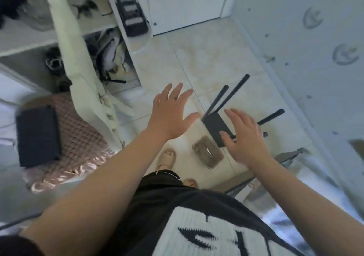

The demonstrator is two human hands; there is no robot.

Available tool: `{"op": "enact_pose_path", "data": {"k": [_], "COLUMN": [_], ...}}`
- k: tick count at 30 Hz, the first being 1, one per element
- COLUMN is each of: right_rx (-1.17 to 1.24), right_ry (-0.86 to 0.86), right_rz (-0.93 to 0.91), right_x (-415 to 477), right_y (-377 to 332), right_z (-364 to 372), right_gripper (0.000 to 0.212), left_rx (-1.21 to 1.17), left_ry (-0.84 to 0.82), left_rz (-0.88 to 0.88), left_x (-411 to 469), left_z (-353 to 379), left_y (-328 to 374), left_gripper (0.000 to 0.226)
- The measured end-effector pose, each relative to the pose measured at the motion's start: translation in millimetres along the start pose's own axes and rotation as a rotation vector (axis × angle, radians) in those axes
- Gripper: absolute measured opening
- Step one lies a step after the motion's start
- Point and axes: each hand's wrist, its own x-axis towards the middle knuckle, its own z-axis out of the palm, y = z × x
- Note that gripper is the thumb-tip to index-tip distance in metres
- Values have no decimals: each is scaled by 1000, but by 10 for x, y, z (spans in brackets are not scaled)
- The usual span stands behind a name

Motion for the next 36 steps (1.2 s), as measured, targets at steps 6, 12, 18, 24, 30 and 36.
{"op": "enact_pose_path", "data": {"k": [6,12,18,24,30,36], "right_rx": [-74,-124,-200,-272,-278,-291], "right_ry": [23,6,-37,-113,-223,-422], "right_rz": [-353,-691,-966,-1093,-1058,-875], "right_x": [322,497,557,637,788,969], "right_y": [-869,-1965,-3008,-3992,-4879,-5273], "right_z": [-420,-420,-102,522,1351,2157], "right_gripper": [63,61,61,60,61,59], "left_rx": [-43,-17,12,-103,-168,-299], "left_ry": [258,453,548,512,271,78], "left_rz": [-184,-389,-572,-733,-850,-886], "left_x": [-535,-1178,-1690,-2180,-2541,-2546], "left_z": [-716,-1340,-1670,-1711,-1568,-1272], "left_y": [-354,-949,-1699,-2730,-3824,-4485], "left_gripper": [71,75,73,74,71,71]}}
